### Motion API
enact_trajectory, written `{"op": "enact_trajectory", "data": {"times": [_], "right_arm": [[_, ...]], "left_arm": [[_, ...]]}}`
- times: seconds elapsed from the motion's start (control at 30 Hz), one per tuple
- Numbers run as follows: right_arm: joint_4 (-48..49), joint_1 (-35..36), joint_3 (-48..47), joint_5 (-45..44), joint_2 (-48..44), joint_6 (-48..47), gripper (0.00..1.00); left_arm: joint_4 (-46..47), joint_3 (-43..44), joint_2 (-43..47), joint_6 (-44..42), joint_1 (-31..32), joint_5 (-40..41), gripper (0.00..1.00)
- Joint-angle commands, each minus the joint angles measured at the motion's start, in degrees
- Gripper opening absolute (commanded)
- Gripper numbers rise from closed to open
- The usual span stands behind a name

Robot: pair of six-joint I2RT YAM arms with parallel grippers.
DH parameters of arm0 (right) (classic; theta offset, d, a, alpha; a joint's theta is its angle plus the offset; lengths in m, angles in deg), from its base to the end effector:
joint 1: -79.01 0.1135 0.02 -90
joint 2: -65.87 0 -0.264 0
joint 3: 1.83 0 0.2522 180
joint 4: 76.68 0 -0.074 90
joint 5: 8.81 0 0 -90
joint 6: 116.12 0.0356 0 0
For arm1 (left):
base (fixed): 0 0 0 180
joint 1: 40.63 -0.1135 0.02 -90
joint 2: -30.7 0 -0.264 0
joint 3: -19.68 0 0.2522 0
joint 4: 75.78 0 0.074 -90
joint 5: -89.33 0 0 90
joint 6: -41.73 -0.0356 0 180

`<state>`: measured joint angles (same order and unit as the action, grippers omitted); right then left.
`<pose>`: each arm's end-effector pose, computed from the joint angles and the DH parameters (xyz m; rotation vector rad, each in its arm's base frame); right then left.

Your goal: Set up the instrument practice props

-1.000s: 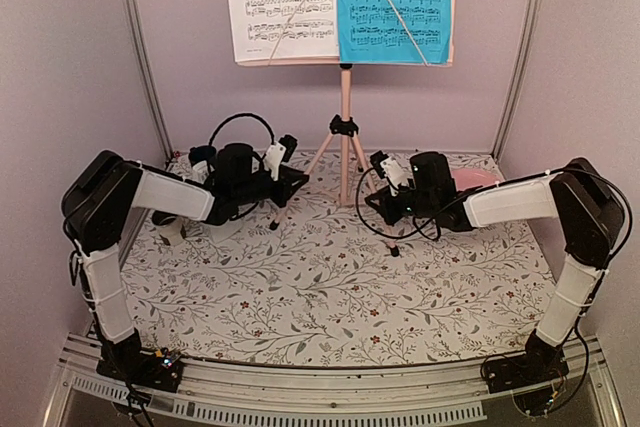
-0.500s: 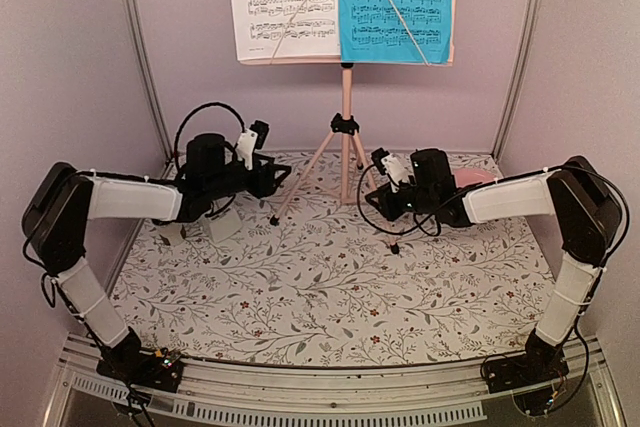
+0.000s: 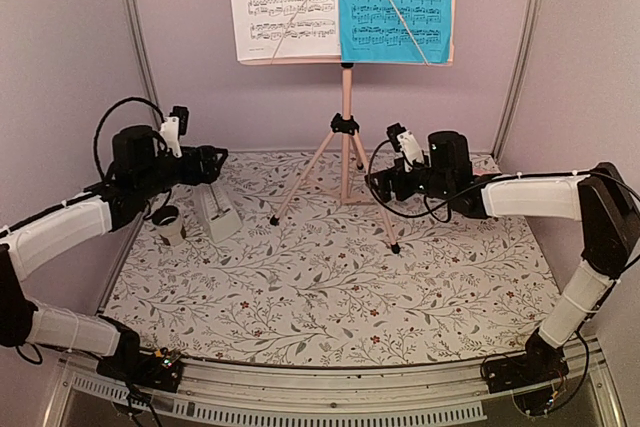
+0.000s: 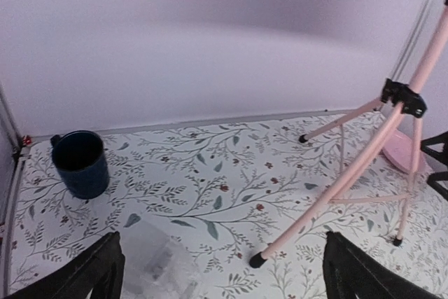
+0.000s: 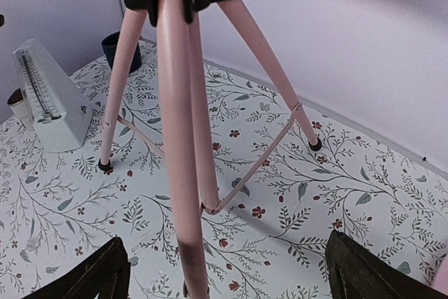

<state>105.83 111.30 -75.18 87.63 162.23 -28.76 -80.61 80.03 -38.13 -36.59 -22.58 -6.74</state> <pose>0.3223 0.2084 0.2390 -0.6583 1.8386 0.4525 0.2656 -0.0905 0.2973 0.1778 1.8174 -0.4638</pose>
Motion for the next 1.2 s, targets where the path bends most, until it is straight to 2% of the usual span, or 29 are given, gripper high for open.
{"op": "enact_trajectory", "data": {"times": [0.0, 0.1, 0.33, 0.7, 0.9, 1.03, 1.17], "right_arm": [[-1.6, 0.0, 1.0, 0.9, -3.8, 1.8, 0.99], [-1.7, 0.0, 2.0, -0.1, -5.8, 2.4, 0.99], [-2.3, 0.0, 4.0, -1.6, -9.0, 5.3, 0.99], [-2.4, 0.0, 4.1, 0.2, -8.5, 6.8, 0.99], [-2.4, 0.0, 4.0, 0.6, -8.7, 7.4, 0.99], [-2.3, 0.0, 3.6, 0.5, -8.9, 7.7, 0.99], [-1.9, 0.0, 3.5, 0.9, -8.7, 8.2, 0.99]], "left_arm": [[-10.7, 3.2, -0.5, 1.8, -5.8, 0.1, 0.99], [-14.4, 6.1, -1.9, 2.9, -6.0, 4.6, 0.99], [-19.7, 10.5, -5.7, 13.2, -5.1, 12.9, 0.99], [-23.2, 15.6, -11.8, 20.7, 1.7, 25.0, 0.99], [-34.7, 24.3, -20.3, 29.7, 5.2, 35.2, 0.99], [-39.2, 26.4, -22.7, 33.9, 6.1, 36.9, 0.95], [-41.1, 26.8, -23.5, 36.3, 6.8, 37.7, 0.83]]}}
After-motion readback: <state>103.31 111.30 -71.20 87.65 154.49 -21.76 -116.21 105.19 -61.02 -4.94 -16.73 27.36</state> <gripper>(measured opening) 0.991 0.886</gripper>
